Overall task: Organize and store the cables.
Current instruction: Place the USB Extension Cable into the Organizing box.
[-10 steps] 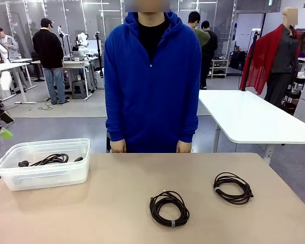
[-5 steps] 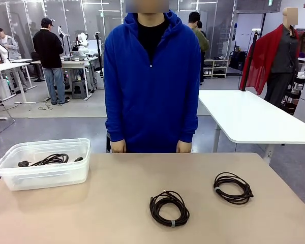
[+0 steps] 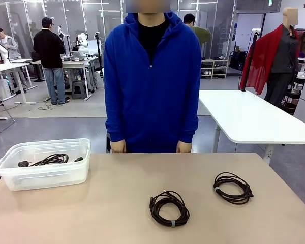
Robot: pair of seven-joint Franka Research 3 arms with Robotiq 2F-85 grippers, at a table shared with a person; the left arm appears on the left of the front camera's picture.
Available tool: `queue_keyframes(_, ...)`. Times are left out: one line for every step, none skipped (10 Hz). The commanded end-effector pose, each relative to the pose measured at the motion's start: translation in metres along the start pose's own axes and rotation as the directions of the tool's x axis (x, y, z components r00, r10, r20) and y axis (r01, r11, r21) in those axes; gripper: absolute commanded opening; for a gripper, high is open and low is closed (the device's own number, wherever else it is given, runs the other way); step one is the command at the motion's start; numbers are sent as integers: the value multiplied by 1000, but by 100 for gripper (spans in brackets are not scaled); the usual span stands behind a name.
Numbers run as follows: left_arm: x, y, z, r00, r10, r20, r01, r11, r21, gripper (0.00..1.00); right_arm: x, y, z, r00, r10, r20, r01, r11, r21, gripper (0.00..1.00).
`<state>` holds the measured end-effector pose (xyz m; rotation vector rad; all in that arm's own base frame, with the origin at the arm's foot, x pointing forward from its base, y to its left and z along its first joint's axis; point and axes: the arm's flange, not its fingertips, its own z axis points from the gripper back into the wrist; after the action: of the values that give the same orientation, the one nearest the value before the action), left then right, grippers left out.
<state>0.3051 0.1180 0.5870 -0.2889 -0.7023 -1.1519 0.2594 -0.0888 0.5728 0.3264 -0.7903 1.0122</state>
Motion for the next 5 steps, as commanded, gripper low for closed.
queue_keyframes(1, -1, 12, 998, -62, -17, 59, 992, -111, 100, 0, 0, 0, 1000, 2, -1, -2, 1000, 0, 100)
queue_keyframes(3, -4, 12, 998, -58, -35, 52, 987, -150, 100, 0, 0, 0, 1000, 2, -1, -2, 1000, 0, 100)
queue_keyframes(5, -6, 10, 997, -74, -14, 70, 978, -198, 100, 0, 0, 0, 1000, 2, -1, -2, 1000, 0, 100)
queue_keyframes(7, -7, 7, 996, -89, -12, 85, 973, -217, 100, 0, 0, 0, 1000, 2, -1, -2, 1000, 0, 100)
queue_keyframes(8, -8, 5, 995, -95, -13, 90, 973, -214, 100, 0, 0, 0, 1000, 2, -1, -2, 1000, 0, 100)
